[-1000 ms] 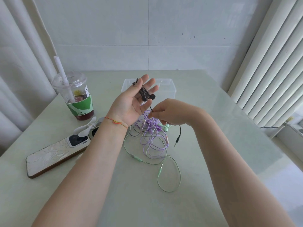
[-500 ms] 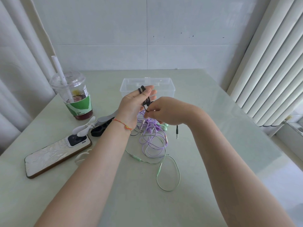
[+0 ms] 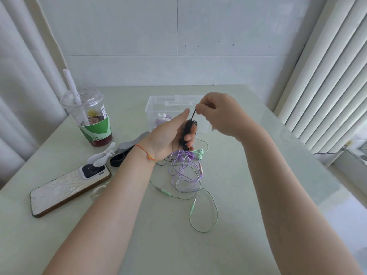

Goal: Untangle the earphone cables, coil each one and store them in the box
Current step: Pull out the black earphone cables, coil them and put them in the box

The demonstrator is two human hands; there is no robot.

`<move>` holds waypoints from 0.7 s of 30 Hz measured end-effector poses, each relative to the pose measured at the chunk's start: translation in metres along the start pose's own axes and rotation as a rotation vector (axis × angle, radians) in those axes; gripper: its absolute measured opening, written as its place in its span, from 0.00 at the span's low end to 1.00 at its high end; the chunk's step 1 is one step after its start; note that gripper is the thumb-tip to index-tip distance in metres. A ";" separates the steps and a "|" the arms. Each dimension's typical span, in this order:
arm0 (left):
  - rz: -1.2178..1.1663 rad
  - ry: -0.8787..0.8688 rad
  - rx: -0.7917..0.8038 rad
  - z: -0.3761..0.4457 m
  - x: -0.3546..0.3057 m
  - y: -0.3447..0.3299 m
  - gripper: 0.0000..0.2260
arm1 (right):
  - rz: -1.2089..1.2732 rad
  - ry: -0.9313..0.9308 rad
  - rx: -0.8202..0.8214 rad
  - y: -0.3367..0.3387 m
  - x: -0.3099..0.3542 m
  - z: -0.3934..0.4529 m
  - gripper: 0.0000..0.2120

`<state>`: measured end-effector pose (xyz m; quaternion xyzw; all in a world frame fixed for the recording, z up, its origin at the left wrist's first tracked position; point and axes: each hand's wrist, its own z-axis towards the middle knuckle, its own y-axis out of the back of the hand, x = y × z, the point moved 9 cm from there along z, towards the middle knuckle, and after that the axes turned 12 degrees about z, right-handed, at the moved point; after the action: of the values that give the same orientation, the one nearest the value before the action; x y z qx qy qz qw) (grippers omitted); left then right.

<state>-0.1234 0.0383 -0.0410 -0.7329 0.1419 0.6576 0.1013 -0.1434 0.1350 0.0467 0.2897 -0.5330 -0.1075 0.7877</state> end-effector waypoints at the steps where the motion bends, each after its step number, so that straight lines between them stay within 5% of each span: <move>1: -0.040 -0.018 0.038 -0.001 -0.002 -0.003 0.21 | 0.025 -0.005 -0.024 0.003 -0.002 0.001 0.08; 11: -0.590 -0.136 -0.004 -0.005 -0.023 0.012 0.21 | 0.073 -0.075 0.199 -0.026 -0.012 -0.002 0.11; 21: -0.601 -0.120 -0.167 -0.004 -0.016 0.028 0.21 | 0.297 -0.114 0.182 -0.036 -0.009 -0.002 0.12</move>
<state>-0.1304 0.0116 -0.0235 -0.7076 -0.1415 0.6498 0.2387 -0.1400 0.1107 0.0188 0.2715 -0.6213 0.0424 0.7338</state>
